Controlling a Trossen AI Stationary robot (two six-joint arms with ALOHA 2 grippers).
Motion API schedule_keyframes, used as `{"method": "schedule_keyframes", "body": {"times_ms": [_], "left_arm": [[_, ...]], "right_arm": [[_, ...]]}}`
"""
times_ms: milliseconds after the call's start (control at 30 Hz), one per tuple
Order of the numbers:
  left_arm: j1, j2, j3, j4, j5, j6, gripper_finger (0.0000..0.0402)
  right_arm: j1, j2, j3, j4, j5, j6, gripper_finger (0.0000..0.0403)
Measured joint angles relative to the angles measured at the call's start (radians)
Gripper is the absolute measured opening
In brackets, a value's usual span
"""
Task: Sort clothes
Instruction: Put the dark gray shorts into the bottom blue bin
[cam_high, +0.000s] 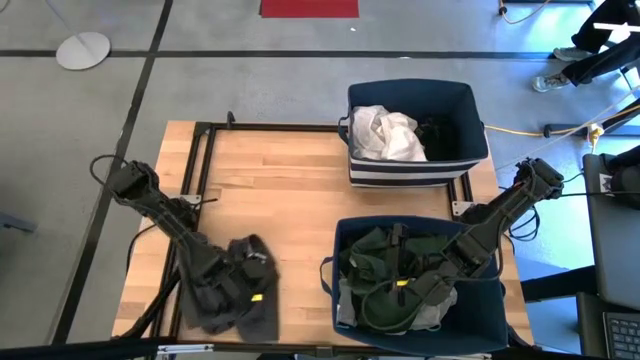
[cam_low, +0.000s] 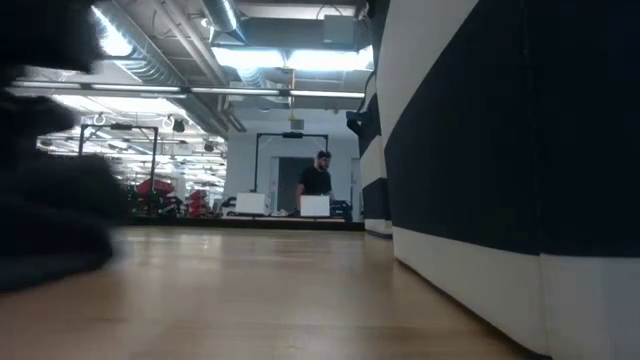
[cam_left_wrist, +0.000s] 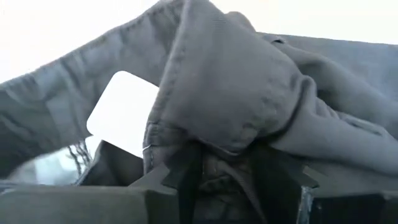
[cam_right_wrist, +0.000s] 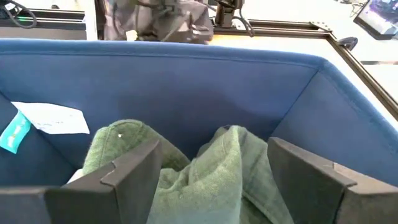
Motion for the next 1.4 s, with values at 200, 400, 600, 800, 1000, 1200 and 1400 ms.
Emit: {"method": "schedule_keyframes", "body": {"times_ms": [200, 400, 600, 800, 1000, 1200, 1400], "left_arm": [[0.140, 0.004, -0.004, 0.151, -0.096, 0.346, 0.0128], [0.255, -0.008, 0.038, 0.152, 0.041, 0.445, 0.0140], [0.332, -0.041, 0.062, 0.134, 0.199, 0.452, 0.0194], [0.398, -0.060, 0.105, 0.081, 0.234, 0.477, 0.0229], [0.391, -0.107, 0.281, -0.145, 0.206, 0.491, 0.0235], [0.333, -0.176, 0.402, -0.466, 0.082, 0.296, 0.0235], [0.270, -0.249, 0.352, -0.680, 0.080, 0.020, 0.0235]], "right_arm": [[0.000, 0.000, 0.000, 0.002, 0.000, -0.001, 0.0292], [0.000, 0.000, 0.000, 0.002, -0.003, -0.001, 0.0292], [0.000, 0.000, 0.000, 0.002, -0.003, -0.001, 0.0292], [0.000, 0.000, -0.011, 0.011, -0.003, 0.000, 0.0292], [0.000, 0.000, -0.011, 0.013, -0.003, 0.000, 0.0292], [0.000, 0.000, -0.011, 0.012, -0.003, 0.000, 0.0292], [0.000, 0.000, -0.011, 0.013, -0.012, 0.000, 0.0292]]}}
